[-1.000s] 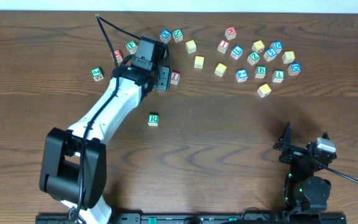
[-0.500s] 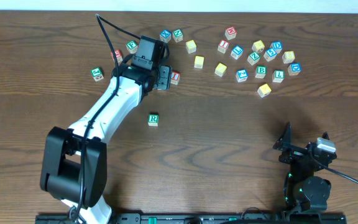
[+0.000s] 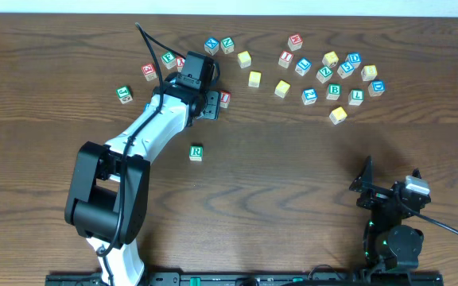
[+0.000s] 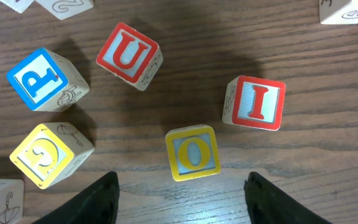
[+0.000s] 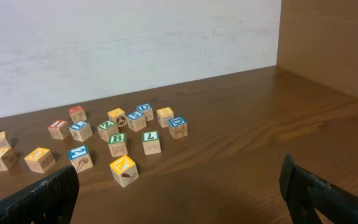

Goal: Spell out ROBOT
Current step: 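Lower the open left gripper down around the yellow O block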

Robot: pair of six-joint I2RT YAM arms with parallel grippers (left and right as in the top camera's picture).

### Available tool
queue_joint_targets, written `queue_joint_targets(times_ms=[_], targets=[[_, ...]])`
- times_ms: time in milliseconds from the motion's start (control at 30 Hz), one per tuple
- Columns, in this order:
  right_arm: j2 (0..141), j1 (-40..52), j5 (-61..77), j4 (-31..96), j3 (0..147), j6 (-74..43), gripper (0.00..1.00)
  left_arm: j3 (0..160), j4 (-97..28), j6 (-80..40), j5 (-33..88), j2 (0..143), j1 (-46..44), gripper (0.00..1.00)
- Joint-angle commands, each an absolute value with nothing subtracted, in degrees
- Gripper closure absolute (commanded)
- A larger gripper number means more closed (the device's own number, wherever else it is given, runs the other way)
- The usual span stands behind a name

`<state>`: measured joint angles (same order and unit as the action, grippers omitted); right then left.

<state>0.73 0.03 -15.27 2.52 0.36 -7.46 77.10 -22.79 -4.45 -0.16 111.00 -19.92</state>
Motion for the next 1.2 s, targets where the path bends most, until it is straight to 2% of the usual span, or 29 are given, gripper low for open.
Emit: queue_joint_targets(times_ms=[0, 1167], targets=[[0.6, 0.8, -16.0, 2.8, 0.3, -8.3, 0.01, 78.5, -22.9, -4.8, -0.4, 111.2, -19.6, 0.37], [0.6, 0.8, -16.0, 2.7, 0.3, -8.3, 0.01, 78.5, -20.9, -6.3, 0.8, 115.1, -19.7, 0.37]])
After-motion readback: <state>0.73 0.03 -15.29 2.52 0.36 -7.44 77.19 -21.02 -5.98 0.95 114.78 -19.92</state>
